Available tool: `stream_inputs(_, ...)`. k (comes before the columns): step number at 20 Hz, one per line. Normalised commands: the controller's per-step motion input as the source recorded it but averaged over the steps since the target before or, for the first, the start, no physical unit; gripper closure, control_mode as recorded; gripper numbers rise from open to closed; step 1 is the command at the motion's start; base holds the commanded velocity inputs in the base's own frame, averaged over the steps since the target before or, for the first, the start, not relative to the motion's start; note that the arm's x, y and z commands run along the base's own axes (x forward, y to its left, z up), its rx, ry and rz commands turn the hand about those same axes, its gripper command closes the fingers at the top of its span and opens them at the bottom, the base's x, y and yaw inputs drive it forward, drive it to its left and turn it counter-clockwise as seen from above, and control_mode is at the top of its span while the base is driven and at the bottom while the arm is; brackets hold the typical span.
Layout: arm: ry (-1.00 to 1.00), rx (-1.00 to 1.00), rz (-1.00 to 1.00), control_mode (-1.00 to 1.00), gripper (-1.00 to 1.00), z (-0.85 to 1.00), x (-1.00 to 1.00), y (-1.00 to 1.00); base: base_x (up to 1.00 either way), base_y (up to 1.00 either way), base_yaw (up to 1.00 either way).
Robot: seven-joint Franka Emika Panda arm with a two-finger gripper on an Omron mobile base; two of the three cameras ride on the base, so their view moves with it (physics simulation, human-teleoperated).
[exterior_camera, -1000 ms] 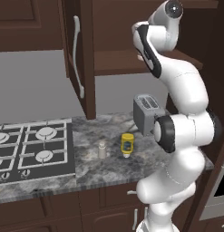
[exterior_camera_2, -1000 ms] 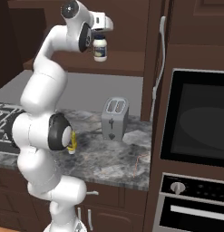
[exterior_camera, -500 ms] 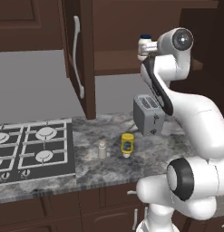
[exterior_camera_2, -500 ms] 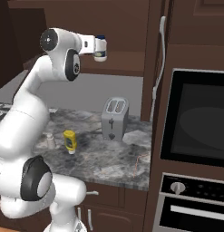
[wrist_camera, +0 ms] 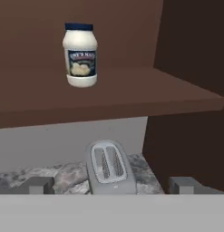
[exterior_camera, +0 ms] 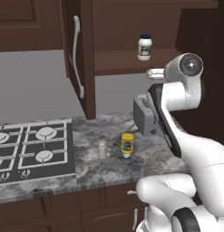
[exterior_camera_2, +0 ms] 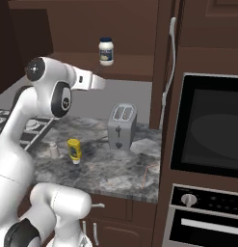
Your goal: There are various items on the counter. Only move the condiments/shakers into the cabinet.
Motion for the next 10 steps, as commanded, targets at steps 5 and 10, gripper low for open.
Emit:
stream_inputs(5, 0.5, 0.24, 0.12, -1.0, -1.0, -0.43, -0.58, -0.09, 0.0, 0.0, 0.0)
stream_inputs(10, 0.06, 0.02, 0.07, -1.0, -1.0, -0.13, -0.09, 0.03, 0.0, 0.0, 0.0)
